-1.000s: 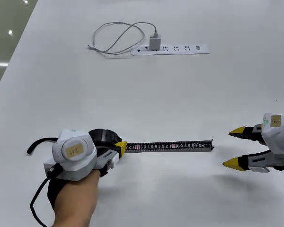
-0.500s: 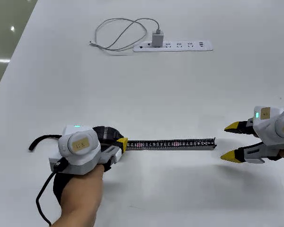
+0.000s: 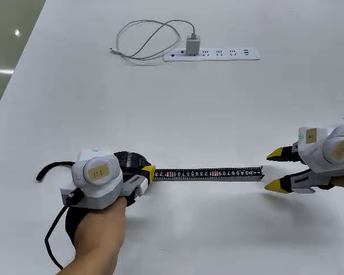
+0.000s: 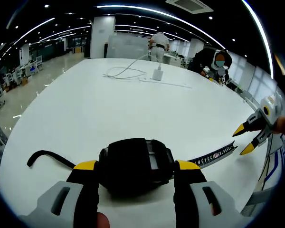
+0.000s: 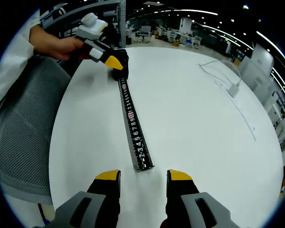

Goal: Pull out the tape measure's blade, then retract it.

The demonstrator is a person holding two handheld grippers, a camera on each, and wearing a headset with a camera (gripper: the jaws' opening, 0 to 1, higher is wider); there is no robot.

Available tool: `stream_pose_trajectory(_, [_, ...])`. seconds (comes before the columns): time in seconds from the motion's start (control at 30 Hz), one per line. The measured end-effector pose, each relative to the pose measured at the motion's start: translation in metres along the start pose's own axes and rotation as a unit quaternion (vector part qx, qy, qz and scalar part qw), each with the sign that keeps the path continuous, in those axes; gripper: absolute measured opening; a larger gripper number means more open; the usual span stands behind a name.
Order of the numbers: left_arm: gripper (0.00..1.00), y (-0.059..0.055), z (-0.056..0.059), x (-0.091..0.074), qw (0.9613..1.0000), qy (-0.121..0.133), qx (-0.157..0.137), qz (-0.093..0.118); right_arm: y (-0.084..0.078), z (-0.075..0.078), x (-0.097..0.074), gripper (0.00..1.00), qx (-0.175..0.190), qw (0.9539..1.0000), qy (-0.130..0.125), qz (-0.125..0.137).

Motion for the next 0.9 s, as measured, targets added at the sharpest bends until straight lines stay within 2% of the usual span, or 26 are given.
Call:
stream_pose_trajectory(0.4, [0.59,0.000,0.000,0.000,1.0000,-0.002,0.001,0.000,0.001,0.003,0.013,0.28,-0.033,0.9990,0.018,-0.026])
stream_pose_trajectory(0.9, [0.59,0.000,0.000,0.000,1.0000,-0.003,0.000,-0.002,0.005,0.003,0.021,0.19,-0.051,0.9975,0.030,-0.040])
Point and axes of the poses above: the centre of the closed fingertips' face, and the gripper's own axes: x roughly forward along the fingers, z roughly to its right, y roughly out of its top, the point moved 1 cm from there along -x, roughly backward along the fingers, and after that the axes turned 14 degrees about x, right-handed, at the moved point
